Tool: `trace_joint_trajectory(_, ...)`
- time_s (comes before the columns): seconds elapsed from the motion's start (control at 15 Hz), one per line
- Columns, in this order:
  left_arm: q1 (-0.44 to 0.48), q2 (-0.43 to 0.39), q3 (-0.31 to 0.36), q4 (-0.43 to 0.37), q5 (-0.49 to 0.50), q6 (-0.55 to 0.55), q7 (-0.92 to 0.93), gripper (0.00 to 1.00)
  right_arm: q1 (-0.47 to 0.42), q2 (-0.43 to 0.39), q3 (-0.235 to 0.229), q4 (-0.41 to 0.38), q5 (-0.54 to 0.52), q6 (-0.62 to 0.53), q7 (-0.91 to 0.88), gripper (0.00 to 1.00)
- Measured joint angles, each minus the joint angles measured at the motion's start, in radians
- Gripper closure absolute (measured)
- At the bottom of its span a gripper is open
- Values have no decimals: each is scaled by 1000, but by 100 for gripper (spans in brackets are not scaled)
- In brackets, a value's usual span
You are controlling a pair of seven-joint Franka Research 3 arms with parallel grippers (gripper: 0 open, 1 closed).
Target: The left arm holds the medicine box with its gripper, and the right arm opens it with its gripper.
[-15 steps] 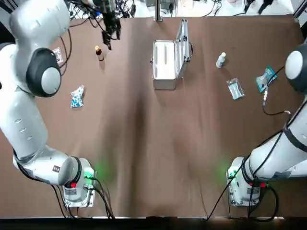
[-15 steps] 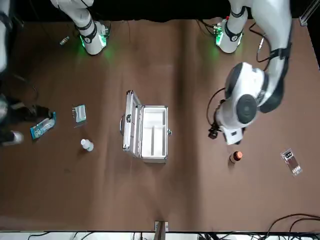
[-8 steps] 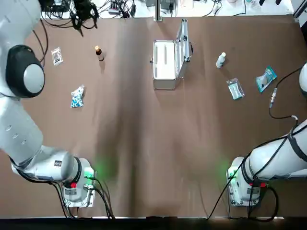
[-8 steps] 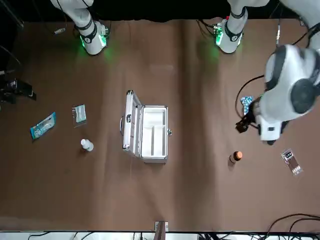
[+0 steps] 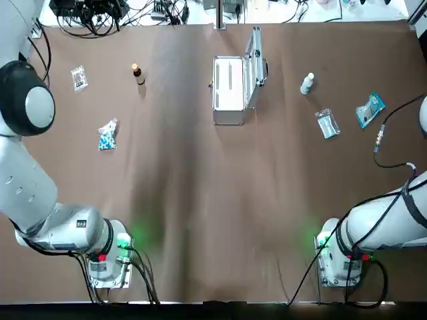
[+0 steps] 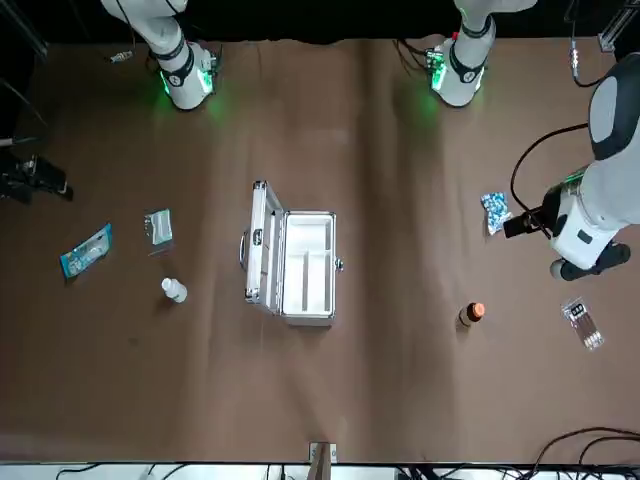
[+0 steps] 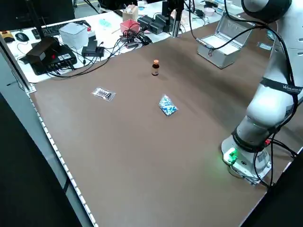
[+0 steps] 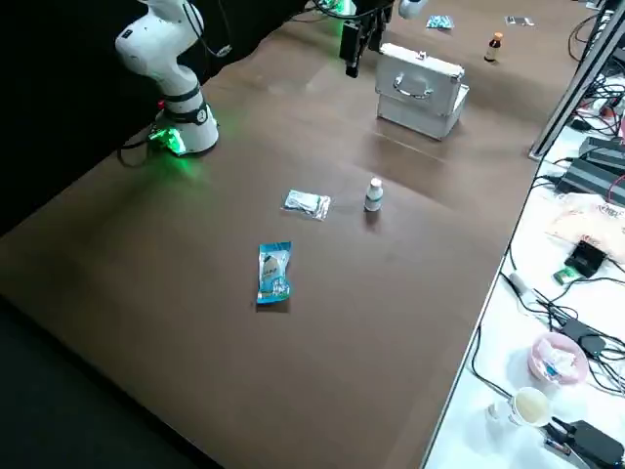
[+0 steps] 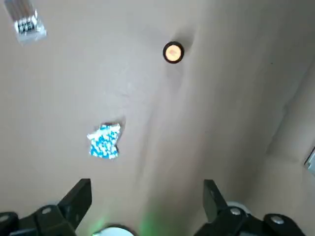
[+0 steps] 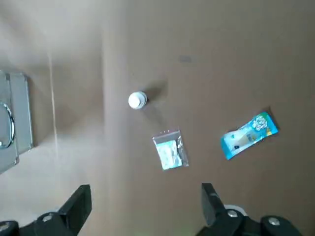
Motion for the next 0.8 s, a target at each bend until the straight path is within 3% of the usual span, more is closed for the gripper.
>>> trace_joint_trajectory(0.33, 28, -53, 6, 36, 0, -2, 175, 0, -3, 0, -3, -11, -46, 19, 0, 1)
trace_joint_trajectory(0.8, 58, -108, 13, 43, -41, 16, 193, 0, -22, 0, -8, -26, -43, 25, 5, 1)
